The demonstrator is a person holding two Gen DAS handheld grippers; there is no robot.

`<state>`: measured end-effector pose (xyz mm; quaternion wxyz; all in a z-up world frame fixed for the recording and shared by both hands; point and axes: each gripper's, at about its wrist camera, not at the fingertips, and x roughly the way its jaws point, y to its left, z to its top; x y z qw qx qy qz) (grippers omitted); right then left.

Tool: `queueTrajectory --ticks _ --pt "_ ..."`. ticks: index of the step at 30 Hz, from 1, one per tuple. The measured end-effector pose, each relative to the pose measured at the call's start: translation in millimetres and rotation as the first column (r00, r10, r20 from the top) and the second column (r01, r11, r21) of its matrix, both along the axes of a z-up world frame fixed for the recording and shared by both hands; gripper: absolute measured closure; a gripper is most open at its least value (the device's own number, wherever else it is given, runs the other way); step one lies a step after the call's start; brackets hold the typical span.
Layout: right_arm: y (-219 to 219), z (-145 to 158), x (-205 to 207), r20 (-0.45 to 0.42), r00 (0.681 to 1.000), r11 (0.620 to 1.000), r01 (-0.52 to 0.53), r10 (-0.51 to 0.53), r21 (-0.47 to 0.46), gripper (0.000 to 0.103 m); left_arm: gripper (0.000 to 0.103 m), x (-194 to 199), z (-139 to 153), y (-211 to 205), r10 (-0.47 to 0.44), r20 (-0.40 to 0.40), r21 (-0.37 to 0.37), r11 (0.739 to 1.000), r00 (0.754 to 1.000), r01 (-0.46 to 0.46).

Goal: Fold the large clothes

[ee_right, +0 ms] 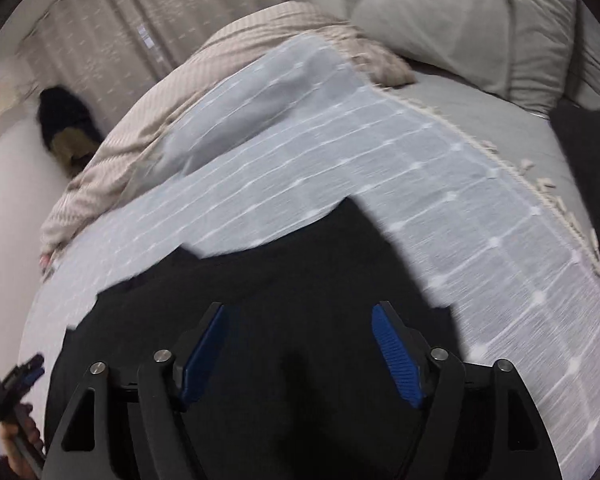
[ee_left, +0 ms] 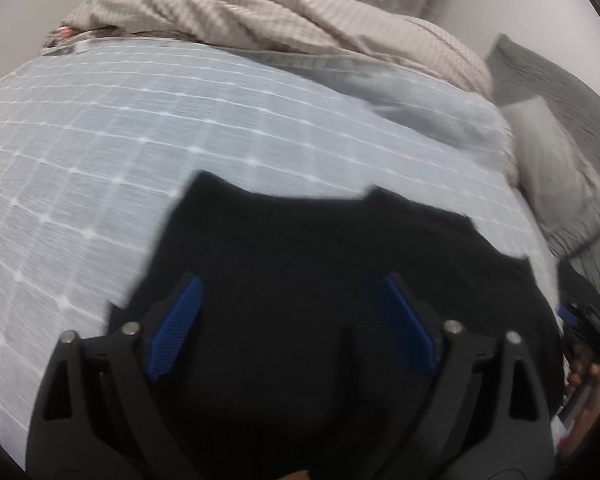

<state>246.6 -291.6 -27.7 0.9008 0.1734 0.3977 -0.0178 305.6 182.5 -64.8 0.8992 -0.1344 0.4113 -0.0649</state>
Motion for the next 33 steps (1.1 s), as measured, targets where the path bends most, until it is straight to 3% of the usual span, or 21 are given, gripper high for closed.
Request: queueTrajectory --ticks 5,8,10,15,22,27,33 --pt "58 -17 -14 -0.093 0.990 0.991 -0.117 0.111 -0.062 0.025 0.006 -30 -5 -46 -0.125 -0.016 0.044 0.991 0.992 0.126" --pt "65 -34 -29 -0.161 0.978 0.991 -0.134 0.133 0.005 0.025 0.006 -41 -27 -51 -0.134 -0.088 0.044 0.989 0.987 0.138" --pt "58 -41 -40 -0.176 0.978 0.993 -0.109 0.114 0.038 0.025 0.006 -50 -37 -43 -0.106 -0.096 0.043 0.993 0.990 0.111" --pt "33 -40 -75 -0.163 0.986 0.999 -0.017 0.023 0.036 0.025 0.005 -74 -34 -20 -0.057 -0.105 -0.010 0.998 0.993 0.056" --pt "42 -26 -102 -0.132 0.991 1.000 -0.018 0.014 -0.024 0.024 0.005 -142 -6 -5 -0.032 -0.099 -0.204 0.979 0.995 0.011" --pt "53 -21 -106 -0.110 0.994 0.999 -0.014 0.011 -0.032 0.023 0.005 -181 3 -5 -0.019 -0.085 -0.252 0.968 0.996 -0.003" --pt "72 -13 -110 -0.088 0.993 0.992 -0.081 0.073 -0.093 0.023 0.005 -203 -4 -3 0.023 -0.125 -0.199 0.979 0.992 -0.048"
